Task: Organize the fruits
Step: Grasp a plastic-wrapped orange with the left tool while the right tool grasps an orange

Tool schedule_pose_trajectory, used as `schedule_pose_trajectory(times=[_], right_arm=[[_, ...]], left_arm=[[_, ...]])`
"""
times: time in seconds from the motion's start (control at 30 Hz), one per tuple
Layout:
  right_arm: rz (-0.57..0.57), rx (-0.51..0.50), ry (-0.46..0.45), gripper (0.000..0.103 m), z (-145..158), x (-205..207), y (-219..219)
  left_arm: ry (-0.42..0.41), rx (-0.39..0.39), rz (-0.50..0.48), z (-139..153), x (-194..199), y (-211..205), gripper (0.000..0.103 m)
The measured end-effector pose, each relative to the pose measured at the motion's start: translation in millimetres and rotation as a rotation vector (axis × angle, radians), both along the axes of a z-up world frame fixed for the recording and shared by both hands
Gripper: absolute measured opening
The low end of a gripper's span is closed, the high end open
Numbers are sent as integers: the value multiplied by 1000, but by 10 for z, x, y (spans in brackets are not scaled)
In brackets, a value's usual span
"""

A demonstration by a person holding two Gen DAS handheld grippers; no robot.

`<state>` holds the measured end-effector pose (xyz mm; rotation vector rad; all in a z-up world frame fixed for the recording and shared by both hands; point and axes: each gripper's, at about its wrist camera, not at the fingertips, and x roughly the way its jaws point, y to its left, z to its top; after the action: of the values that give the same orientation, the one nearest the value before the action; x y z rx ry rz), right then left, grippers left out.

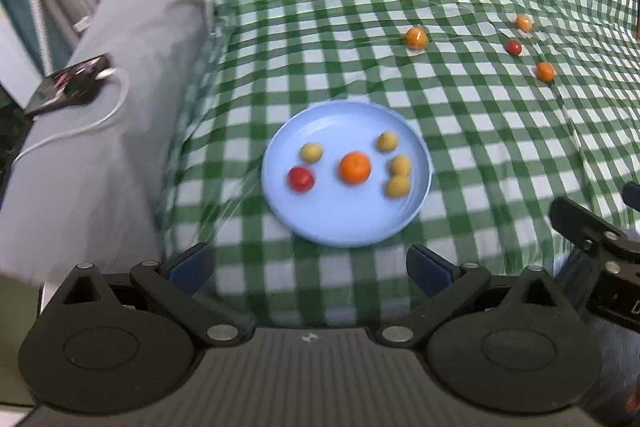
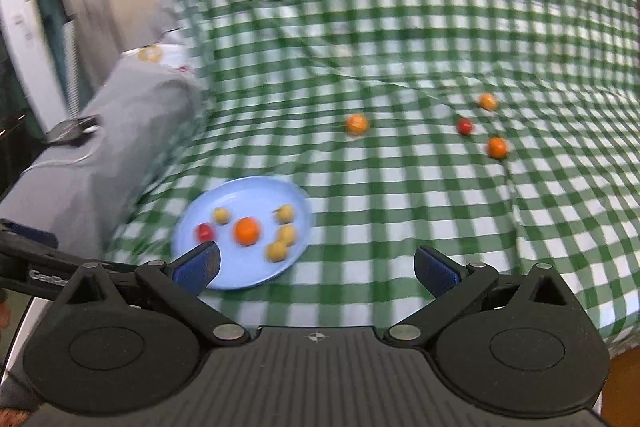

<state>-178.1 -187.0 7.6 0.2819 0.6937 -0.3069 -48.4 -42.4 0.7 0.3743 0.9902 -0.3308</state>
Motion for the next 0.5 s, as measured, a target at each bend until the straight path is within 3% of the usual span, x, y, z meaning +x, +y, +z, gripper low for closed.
schedule_pose_trajectory(times=[0.17, 0.3, 0.5], right_arm=[[-128, -36, 13, 102, -204, 258, -587], [-219, -92, -10, 102, -392, 539, -1189], [-302, -142, 12, 102, -764, 1145, -2194]], left_arm=[[-1, -27, -37, -81, 525, -535, 103], [-67, -36, -68, -201, 997, -1054, 103], [-91, -48, -105, -593, 1808, -1894, 103]])
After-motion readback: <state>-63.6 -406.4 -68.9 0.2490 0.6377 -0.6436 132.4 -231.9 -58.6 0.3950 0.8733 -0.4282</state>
